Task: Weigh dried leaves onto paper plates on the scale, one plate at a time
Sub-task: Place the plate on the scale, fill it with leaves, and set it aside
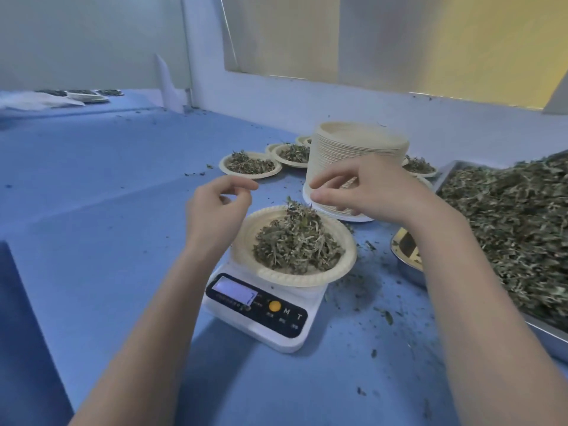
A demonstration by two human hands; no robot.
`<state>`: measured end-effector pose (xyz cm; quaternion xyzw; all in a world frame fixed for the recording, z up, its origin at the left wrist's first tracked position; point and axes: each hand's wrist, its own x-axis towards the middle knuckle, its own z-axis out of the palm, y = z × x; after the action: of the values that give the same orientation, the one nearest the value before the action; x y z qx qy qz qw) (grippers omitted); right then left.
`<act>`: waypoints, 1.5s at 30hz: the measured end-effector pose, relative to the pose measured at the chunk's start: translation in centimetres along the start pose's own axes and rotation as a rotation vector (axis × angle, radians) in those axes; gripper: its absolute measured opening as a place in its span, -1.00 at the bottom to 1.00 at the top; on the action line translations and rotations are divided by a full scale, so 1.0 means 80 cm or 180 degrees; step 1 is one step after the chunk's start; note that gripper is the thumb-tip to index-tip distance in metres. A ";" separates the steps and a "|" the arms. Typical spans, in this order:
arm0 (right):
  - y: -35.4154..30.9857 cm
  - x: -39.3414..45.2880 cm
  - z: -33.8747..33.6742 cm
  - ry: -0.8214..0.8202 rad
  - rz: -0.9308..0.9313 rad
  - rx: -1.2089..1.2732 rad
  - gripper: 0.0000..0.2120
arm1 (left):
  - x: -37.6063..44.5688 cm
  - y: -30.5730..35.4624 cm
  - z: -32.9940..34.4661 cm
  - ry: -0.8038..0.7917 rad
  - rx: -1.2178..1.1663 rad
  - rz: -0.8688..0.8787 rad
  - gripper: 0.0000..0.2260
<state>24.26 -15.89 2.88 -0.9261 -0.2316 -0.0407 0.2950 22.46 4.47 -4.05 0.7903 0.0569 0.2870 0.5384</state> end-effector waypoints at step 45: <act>0.003 0.004 0.019 0.0988 -0.0017 0.1141 -0.94 | -0.009 -0.024 -0.002 -0.0175 0.0066 -0.0005 -0.75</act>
<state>24.54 -15.06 1.58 -0.8409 -0.1895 -0.1415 0.4868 22.19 5.06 -5.99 0.8033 0.0457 0.2642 0.5318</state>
